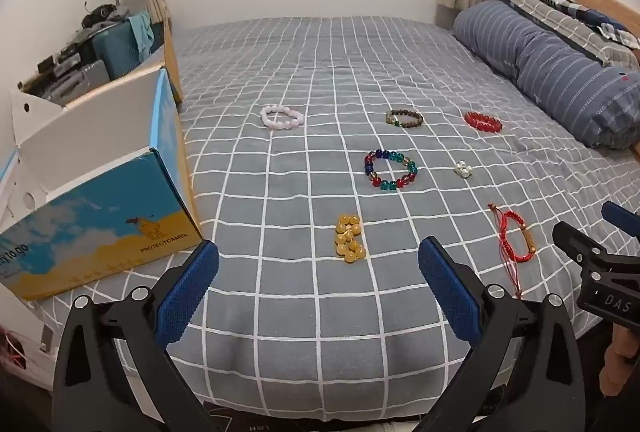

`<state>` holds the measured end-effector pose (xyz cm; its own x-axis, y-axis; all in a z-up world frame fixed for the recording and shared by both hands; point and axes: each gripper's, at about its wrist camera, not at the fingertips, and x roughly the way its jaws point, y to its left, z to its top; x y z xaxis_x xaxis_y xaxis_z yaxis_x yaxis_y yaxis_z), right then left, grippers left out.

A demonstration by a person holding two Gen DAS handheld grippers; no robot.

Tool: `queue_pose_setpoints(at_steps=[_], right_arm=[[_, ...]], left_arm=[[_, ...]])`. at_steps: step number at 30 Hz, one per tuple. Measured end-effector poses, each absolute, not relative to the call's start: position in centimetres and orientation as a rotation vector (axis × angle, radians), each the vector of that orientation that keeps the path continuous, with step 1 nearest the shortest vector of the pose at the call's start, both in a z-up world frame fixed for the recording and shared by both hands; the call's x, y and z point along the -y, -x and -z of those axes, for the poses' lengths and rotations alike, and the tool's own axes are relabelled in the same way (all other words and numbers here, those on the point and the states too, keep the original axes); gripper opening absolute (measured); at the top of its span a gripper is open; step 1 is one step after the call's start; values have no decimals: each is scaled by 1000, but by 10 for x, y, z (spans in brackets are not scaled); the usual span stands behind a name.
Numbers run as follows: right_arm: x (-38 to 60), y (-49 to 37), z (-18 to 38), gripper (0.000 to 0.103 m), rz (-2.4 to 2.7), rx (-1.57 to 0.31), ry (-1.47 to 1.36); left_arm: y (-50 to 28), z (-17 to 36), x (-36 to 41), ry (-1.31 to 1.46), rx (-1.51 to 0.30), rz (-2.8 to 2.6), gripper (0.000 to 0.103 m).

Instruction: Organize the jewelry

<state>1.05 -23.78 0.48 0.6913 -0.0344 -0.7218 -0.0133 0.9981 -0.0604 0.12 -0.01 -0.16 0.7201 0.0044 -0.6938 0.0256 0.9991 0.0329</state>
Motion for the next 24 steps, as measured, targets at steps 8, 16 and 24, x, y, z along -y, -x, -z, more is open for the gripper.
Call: queue_pose_setpoints(at_steps=[8,16,24], right_arm=[[241,-12,-6,96,-2,-791,65],[240,-15,-8,96,12,-804,40],[239,-14,-8,96,12,-811,45]], left_arm=[[-5,-8,-2,-46,-773,28,97],[-1,-7,2,-15,-763,47,97],[1,-4,1,-20,-755,40,97]])
